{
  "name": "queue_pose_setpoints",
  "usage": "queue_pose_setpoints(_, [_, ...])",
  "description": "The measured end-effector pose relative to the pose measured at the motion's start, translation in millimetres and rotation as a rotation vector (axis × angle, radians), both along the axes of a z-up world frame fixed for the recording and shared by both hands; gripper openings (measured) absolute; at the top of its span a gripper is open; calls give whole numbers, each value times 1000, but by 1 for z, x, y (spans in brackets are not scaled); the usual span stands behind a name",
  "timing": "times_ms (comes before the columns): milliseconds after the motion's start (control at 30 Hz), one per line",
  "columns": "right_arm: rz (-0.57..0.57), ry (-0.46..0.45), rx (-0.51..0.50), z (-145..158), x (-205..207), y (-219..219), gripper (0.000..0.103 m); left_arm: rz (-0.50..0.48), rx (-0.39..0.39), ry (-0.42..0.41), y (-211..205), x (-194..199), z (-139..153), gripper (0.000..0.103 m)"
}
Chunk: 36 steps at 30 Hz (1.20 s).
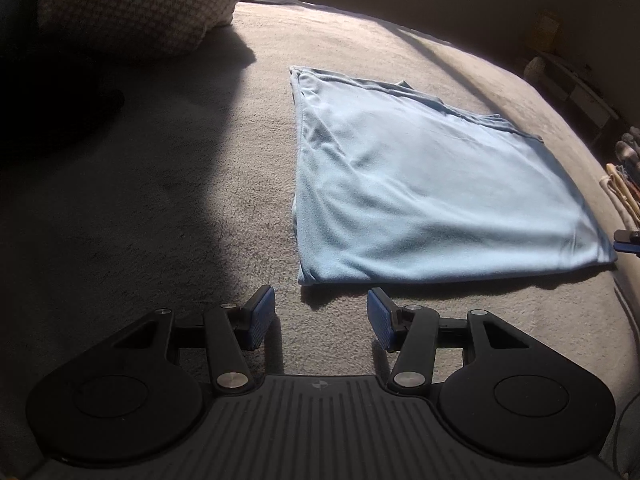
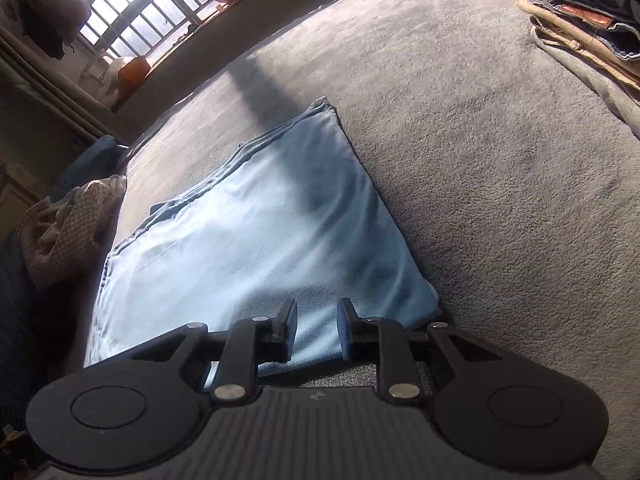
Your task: Fold clothes
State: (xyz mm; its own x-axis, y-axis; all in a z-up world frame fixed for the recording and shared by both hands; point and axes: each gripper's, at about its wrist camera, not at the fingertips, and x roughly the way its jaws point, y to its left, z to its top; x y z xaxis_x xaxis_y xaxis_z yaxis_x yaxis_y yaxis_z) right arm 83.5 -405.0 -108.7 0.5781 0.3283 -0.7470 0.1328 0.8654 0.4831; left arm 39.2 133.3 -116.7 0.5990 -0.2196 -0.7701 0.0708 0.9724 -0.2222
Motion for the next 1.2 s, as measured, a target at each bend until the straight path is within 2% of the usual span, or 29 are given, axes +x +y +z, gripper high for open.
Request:
queue_pose_setpoints(167, [-77,46,-49,-14,-4,-21,23,2,1,7,0,-1,-1,51])
queue_pose_setpoints(267, [-162,76,-125,-17,-9,-36,23,3,4,13,0,-1,-2,51])
queue_pose_setpoints(433, [-201,30,-183,-4,-16,-39,23,15,8,27,1,-1,-3,51])
queue_pose_setpoints(600, [-142,-40,-246,15,-14,-18,23,20,77,59,-7,2,1,51])
queue_pose_setpoints(700, [-63,-85,-287,27,-13,5,23,23,137,85,-16,2,5,51])
queue_pose_setpoints(867, [127,-179,-396,42,-17,59,25,39,180,151,-25,4,7,54])
queue_pose_setpoints(933, [225,-218,-447,45,-22,87,35,50,202,164,-27,3,7,61])
queue_pose_setpoints(1067, [423,-297,-547,51,-32,144,42,74,257,161,-26,3,8,70])
queue_pose_setpoints(1133, [541,-325,-581,56,-36,177,45,82,291,162,-24,5,8,78])
queue_pose_setpoints(1200, [678,-368,-635,62,-41,215,47,84,323,167,-22,8,7,81])
